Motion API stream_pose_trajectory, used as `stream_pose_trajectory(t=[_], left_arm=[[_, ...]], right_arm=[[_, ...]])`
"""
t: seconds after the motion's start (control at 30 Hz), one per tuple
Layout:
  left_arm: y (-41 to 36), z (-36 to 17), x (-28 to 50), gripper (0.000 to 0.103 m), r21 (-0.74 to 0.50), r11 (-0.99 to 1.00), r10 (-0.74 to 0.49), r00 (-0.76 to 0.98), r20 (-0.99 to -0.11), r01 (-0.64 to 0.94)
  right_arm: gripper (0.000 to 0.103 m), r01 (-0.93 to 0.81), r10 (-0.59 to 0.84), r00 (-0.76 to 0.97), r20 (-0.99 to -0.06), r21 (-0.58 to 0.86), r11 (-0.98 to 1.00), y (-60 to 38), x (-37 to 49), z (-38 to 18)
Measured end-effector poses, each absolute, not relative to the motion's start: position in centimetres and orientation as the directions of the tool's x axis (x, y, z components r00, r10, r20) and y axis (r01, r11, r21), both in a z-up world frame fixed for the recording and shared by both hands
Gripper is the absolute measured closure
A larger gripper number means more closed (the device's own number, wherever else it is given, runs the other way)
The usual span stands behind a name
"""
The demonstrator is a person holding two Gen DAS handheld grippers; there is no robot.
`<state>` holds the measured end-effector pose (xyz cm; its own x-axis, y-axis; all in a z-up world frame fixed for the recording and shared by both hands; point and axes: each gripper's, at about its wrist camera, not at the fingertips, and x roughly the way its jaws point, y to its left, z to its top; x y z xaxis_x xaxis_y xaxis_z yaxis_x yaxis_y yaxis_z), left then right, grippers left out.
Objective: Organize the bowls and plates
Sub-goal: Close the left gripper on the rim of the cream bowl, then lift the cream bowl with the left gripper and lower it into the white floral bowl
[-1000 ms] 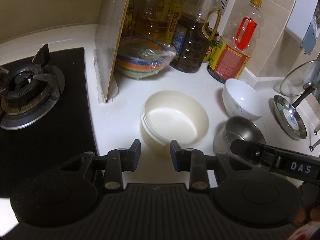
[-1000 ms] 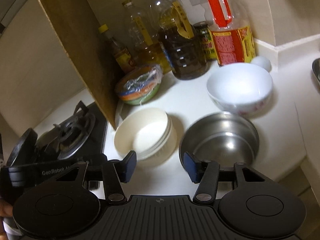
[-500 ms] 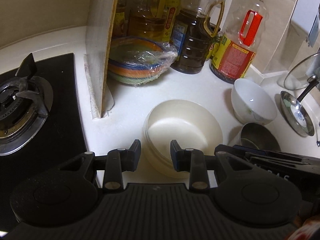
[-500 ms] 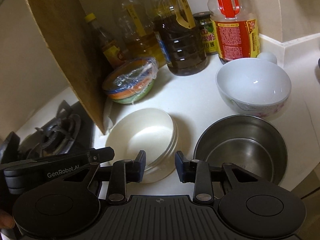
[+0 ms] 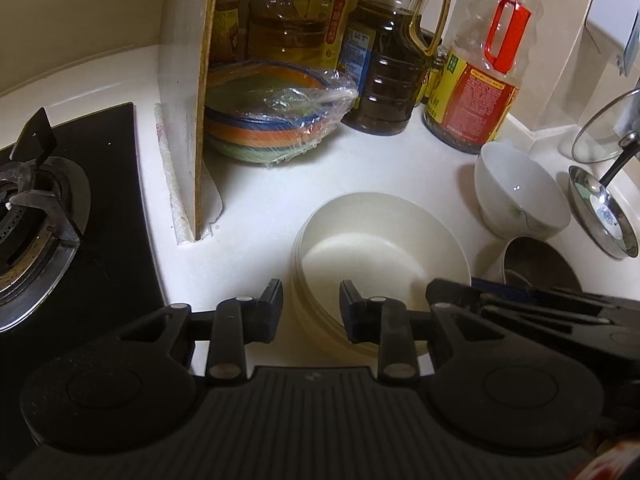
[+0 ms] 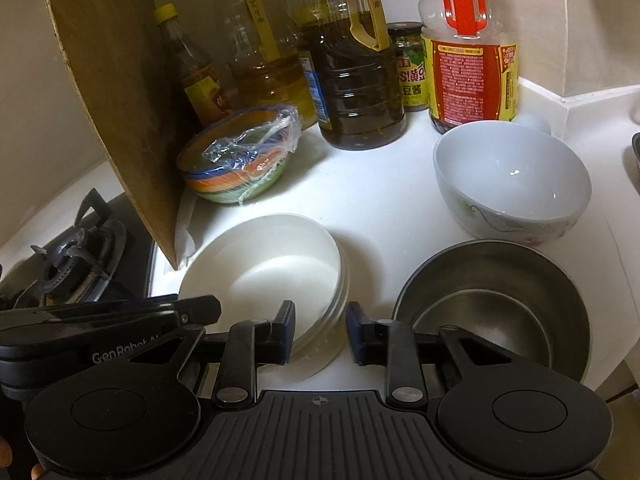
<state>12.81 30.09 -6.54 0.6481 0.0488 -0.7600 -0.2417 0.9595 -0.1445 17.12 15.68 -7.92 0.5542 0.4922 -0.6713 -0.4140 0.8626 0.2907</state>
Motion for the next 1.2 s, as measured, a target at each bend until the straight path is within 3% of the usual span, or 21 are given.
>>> stream_pose_trajectory(t=[0.07,0.33,1.2], left_arm=[[30.1,-6.6,12.7,0.082,-0.152,0.96,0.04,0.652,-0.757,-0.235],[30.1,-5.9,11.8,0.083,-0.155,0.958,0.044,0.66,-0.75,-0.24],[20.9,0.1,15.3,0.083,-0.184,0.978,-0.048,0.761,-0.647,-0.095]], right_arm=[[0.079,-0.415,0.495,0.558,-0.666,0.292,0.862,15.6,17.1,-7.9],[0.085,-0.421,0.511,0.566,-0.647,0.306,0.854,15.2,17.0,-7.5],[0.085,-0.362,0.515,0.66,-0.547,0.369,0.856,4.3,18.6,-1.8]])
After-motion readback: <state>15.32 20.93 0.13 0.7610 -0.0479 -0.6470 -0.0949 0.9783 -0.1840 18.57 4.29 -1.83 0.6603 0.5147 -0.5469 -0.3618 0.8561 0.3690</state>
